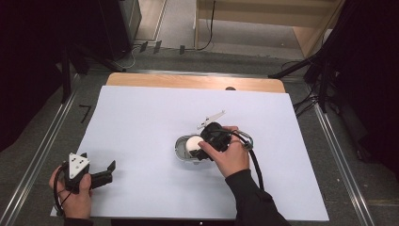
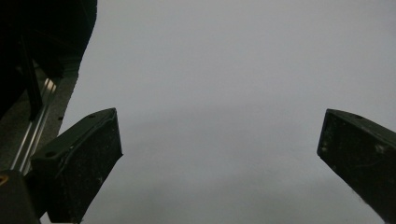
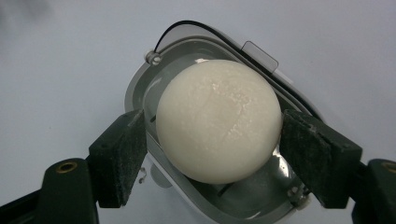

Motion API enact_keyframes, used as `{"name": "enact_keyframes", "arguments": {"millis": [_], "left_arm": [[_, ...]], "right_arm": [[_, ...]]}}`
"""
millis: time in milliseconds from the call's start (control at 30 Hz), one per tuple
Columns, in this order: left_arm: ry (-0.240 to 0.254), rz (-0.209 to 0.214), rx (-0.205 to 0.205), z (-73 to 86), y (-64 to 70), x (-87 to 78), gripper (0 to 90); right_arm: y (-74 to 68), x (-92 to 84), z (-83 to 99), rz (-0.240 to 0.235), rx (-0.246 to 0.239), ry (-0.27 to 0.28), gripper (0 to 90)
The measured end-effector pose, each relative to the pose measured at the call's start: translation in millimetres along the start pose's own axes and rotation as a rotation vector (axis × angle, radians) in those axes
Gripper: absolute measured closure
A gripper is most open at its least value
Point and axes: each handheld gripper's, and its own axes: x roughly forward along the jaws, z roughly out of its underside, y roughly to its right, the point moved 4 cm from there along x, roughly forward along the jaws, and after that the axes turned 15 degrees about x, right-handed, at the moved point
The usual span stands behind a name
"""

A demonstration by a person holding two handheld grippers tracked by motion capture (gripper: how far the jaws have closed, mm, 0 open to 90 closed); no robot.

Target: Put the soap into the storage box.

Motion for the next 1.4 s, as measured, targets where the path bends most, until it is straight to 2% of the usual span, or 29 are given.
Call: {"name": "enact_keyframes", "arguments": {"millis": [467,800,1233,1400], "left_arm": [[0.0,-0.001,-0.001,0.0,0.0,0.0,0.2],[0.0,-0.002,-0.002,0.0,0.1,0.1,0.2],[0.001,-0.003,-0.003,0.0,-0.2,0.0,0.2],[0.0,-0.004,-0.003,0.0,-0.2,0.0,0.2]], "right_arm": [[11.0,-10.8,9.9,0.011,0.017,0.012,23.9],[24.9,-21.5,21.3,0.032,0.026,0.032,19.0],[42.2,-34.4,36.6,0.093,0.027,0.054,13.2],[50.1,-40.3,43.0,0.119,0.041,0.072,4.7]]}}
